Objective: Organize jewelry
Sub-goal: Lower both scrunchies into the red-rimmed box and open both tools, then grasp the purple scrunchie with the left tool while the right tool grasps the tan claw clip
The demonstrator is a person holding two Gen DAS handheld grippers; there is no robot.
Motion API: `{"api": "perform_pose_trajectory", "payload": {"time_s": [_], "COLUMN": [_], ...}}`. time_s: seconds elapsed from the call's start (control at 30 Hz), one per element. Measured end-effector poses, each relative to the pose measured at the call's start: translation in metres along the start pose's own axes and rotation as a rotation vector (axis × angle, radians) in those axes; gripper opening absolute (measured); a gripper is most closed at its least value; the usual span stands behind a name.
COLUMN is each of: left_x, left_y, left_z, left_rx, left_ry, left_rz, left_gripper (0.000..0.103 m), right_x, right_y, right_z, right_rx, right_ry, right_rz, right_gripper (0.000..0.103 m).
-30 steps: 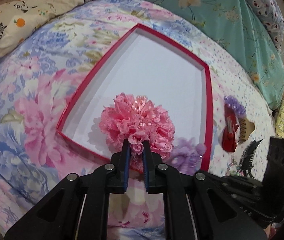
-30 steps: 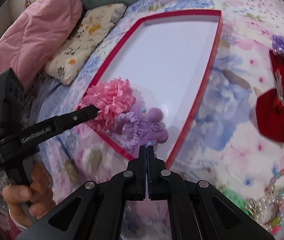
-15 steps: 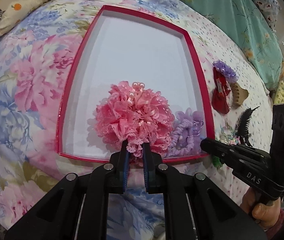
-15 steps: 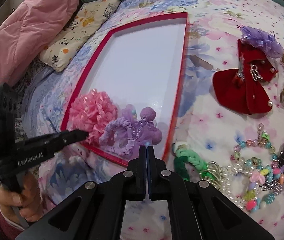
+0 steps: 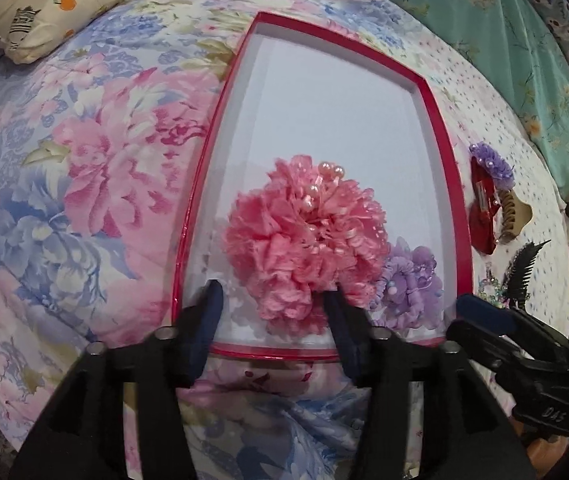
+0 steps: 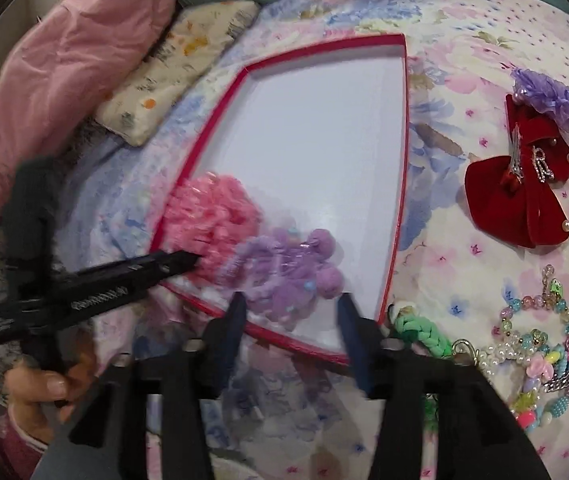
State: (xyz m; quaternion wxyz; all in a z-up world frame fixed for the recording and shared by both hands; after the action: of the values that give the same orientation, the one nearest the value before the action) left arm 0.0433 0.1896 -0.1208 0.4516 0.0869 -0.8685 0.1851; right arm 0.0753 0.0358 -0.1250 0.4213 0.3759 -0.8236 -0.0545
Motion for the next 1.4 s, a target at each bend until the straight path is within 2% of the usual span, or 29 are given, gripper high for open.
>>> {"api": "perform_pose_trajectory", "payload": {"time_s": [0.07,0.17,0.2,0.37,0.57,0.97,1.4], "left_x": [0.004,0.015,0.02,0.04,0.054,0.044,0.028], "left_y": [0.0,0.001,0.001,-0.007,-0.025,-0.07,-0.113], "left_z": [0.0,-0.001,-0.002,-0.01,-0.02,-0.022,-0.034], "left_rx": [0.001,-0.001,-0.003,-0.013,-0.033,-0.085,-0.133], "left_ry": [0.003,-0.009,-0.023,-0.07,-0.111,-0.096,-0.088], "left_rz": [-0.006,-0.015,-0.016,-0.002,0.018,0.073,0.123], "left_gripper": [0.053,0.071,0.073,0.073,0.073,0.073,0.073], "right_x": [0.009,0.022,0.027,0.051,0.084,0.145,0.16], "right_y": [0.0,-0.003,-0.005,-0.018,-0.052,-0.134,-0.163], "right_z": [-0.003,-0.008,-0.01,-0.017,-0.021,-0.024,-0.044], "right_rx": [0.004,-0.016,-0.021,-0.056,-0.131,-0.28,-0.307], "right_ry": [-0.023,-0.052,-0.064,-0.118,-0.186,-0.307,-0.363], "right_rz": [0.008,0.003,0.005,0.018,0.07,0.194,0.244], "right_gripper": [0.059,0.059,0.059,0.059,0.06,0.061,0.061]}}
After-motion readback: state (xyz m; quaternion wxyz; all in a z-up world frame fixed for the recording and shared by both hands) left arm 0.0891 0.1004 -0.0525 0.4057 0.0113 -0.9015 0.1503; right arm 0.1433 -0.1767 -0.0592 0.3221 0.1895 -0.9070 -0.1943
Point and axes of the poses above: each gripper's, at about its wrist camera, not at the fingertips, and x roughly against the way its jaws point, y to its left, z to its underside, the point moved 7 cm from there along -x, roughly the way its jaws point, and after that the axes turned 11 degrees about -y, right-handed, at the moved point
